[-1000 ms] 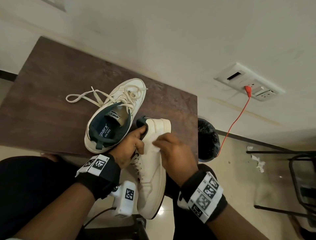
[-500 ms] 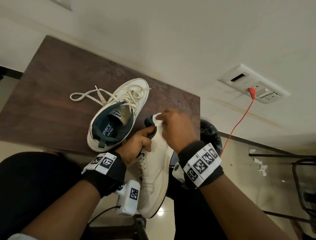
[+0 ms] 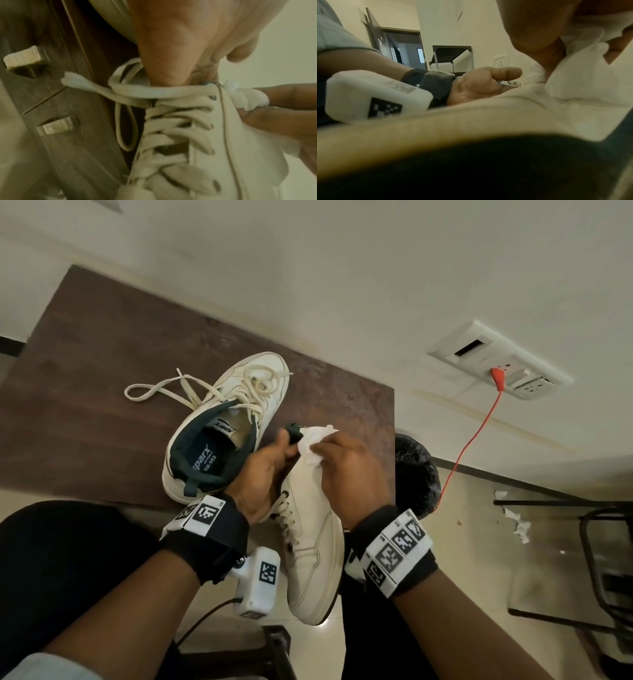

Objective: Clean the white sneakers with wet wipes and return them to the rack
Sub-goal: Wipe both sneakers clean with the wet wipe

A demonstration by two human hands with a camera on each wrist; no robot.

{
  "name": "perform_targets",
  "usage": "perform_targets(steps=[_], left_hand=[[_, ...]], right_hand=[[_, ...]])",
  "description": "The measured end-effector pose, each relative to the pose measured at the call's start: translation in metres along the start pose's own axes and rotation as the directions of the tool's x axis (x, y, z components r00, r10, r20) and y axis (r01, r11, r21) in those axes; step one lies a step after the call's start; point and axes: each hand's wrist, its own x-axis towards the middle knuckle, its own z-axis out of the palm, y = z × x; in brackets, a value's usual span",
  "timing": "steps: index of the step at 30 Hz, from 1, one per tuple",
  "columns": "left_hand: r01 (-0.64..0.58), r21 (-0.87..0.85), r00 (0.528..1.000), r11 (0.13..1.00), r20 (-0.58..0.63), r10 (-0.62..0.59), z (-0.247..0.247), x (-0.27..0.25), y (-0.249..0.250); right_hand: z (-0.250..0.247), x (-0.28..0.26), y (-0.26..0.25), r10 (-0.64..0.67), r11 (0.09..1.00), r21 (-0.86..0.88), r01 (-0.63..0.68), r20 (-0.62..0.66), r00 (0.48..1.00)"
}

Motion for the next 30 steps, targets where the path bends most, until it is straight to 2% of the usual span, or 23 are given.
perform_targets(steps=[3,7,9,14,20,26,30], left_hand=[[0.012,0.194,0.999,0.981,-0.039,-0.004,-0.007,0.0,0.004],[0.013,0.544,0.998,0.839,-0.053,0.019,-0.014,-0.005,0.006],[0.017,0.59,0.998,0.807,-0.053,0.018,-0.017,-0.009,0.006],[-0.005,0.585,0.999,0.811,-0.036,0.032,-0.018,-0.017,0.008],[0.017,0.52,0.995,0.854,-0.093,0.036,-0.014,-0.015,0.007],[0.058,0.368,0.992,0.928,-0.128,-0.012,-0.013,-0.017,0.006],[0.046,0.263,0.982,0.964,-0.188,0.005,-0.013,-0.013,0.007]], right_hand=[[0.004,-0.002,-0.001,0.02,1.0,0.018,-0.02,-0.005,1.0],[0.007,0.0,0.003,0.055,0.998,0.019,-0.054,-0.03,0.998],[0.007,0.002,0.005,0.077,0.997,0.017,-0.077,-0.008,0.997],[0.003,-0.007,0.002,0.045,0.998,0.038,-0.045,0.017,0.999],[-0.003,-0.041,-0.009,-0.08,0.997,0.017,0.078,0.15,0.985],[0.002,-0.008,-0.01,-0.043,0.998,-0.045,0.049,0.123,0.991],[0.001,-0.006,-0.019,-0.097,0.993,-0.054,0.109,0.197,0.976]])
